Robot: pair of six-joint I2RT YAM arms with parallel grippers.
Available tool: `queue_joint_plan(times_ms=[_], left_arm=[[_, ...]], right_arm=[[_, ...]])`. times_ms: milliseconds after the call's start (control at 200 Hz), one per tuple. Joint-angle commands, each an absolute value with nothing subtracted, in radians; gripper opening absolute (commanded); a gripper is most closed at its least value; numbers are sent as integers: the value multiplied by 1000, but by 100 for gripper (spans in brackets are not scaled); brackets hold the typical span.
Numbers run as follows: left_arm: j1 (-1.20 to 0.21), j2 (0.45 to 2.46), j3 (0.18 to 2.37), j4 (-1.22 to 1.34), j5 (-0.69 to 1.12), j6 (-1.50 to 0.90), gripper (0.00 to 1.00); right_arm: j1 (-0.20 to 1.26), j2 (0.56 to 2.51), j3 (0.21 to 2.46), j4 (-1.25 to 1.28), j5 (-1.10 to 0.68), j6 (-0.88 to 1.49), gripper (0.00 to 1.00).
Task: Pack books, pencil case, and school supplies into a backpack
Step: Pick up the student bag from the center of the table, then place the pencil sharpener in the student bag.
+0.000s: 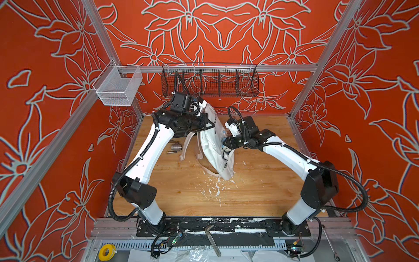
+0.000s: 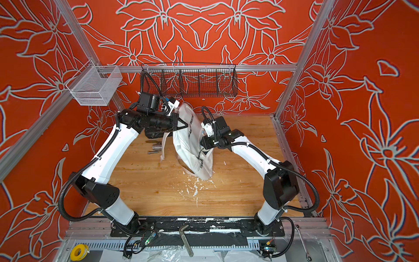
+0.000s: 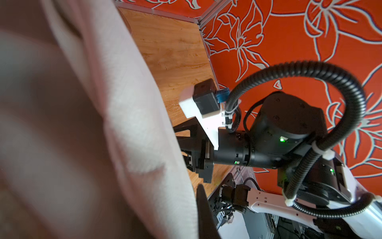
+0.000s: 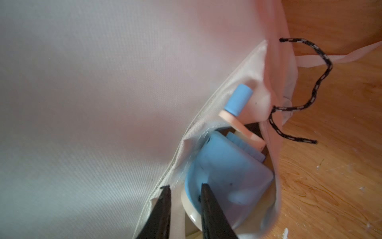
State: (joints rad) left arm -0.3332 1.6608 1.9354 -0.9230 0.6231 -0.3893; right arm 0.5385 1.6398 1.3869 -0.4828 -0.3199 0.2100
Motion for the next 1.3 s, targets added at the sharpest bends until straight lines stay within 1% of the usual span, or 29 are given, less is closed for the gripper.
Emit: queue_joint_plan(times_ms=[0, 125, 210, 270, 305, 345, 390, 430, 480, 510, 555, 630, 731, 886, 1011, 1111, 1196, 1296], left_arm=[[-337, 1629, 1994, -816, 693, -394, 0], [-337, 1637, 2004, -819, 696, -395, 0], [-337, 1644, 2025, -834, 698, -384, 0], [-337, 1649, 2040, -840, 703, -381, 0], [-337, 1652, 2047, -841, 716, -378, 0], [-337, 1655, 2051, -845, 727, -378, 0], [-337, 1658, 2055, -852, 737, -372, 0], [-337, 1663, 2061, -863, 744, -367, 0], [-337, 1673, 2073, -883, 754, -356, 0], [-337, 1678, 2083, -896, 761, -352, 0], [-337, 1685, 2095, -911, 775, -344, 0], [-339, 1687, 2101, -916, 791, -341, 0], [-339, 1692, 2105, -916, 813, -338, 0], [-345, 1714, 2140, -942, 835, -329, 0], [-355, 1729, 2170, -976, 831, -307, 0], [-363, 1742, 2186, -987, 833, -298, 0], [-366, 1756, 2205, -1010, 815, -284, 0], [-369, 1764, 2216, -1027, 796, -271, 0]], right_arm=[[537, 1632, 1323, -596, -272, 216, 27], [553, 1698, 1359, -679, -338, 144, 23], [567, 1716, 1389, -749, -326, 94, 19], [561, 1703, 1401, -766, -316, 96, 19], [553, 1672, 1385, -722, -317, 106, 24], [549, 1620, 1354, -641, -303, 129, 34], [544, 1568, 1322, -547, -278, 152, 42], [542, 1537, 1306, -484, -256, 151, 45], [537, 1516, 1308, -450, -234, 128, 52], [535, 1514, 1313, -440, -226, 106, 55], [535, 1516, 1325, -433, -237, 41, 56], [533, 1528, 1339, -456, -250, -97, 63], [508, 1533, 1295, -415, -303, -270, 67], [456, 1562, 1293, -396, -406, -405, 69], [449, 1596, 1344, -493, -516, -515, 71], [449, 1618, 1361, -559, -617, -602, 71], [443, 1634, 1391, -623, -667, -633, 71], [423, 1626, 1379, -615, -715, -603, 71]])
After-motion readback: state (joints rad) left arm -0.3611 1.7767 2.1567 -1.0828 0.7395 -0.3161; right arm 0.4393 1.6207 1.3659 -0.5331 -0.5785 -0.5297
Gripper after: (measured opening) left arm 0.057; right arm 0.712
